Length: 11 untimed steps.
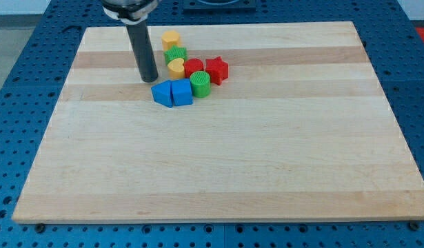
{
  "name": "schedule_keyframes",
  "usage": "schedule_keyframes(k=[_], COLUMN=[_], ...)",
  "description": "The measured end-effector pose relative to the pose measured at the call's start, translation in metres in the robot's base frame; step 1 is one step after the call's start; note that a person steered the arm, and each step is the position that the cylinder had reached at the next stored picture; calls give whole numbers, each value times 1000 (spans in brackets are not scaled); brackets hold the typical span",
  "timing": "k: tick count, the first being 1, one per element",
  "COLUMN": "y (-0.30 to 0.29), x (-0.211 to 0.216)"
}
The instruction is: Push the yellow hexagon closer to the green star
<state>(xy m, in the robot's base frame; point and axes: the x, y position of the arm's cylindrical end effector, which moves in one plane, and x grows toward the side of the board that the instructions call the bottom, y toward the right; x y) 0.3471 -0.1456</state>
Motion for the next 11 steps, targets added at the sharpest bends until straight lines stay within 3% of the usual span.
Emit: schedule_keyframes(k=[4, 6, 7, 8, 11], y=[2, -12, -6, 26, 41], x=[-70, -147, -154, -140, -117])
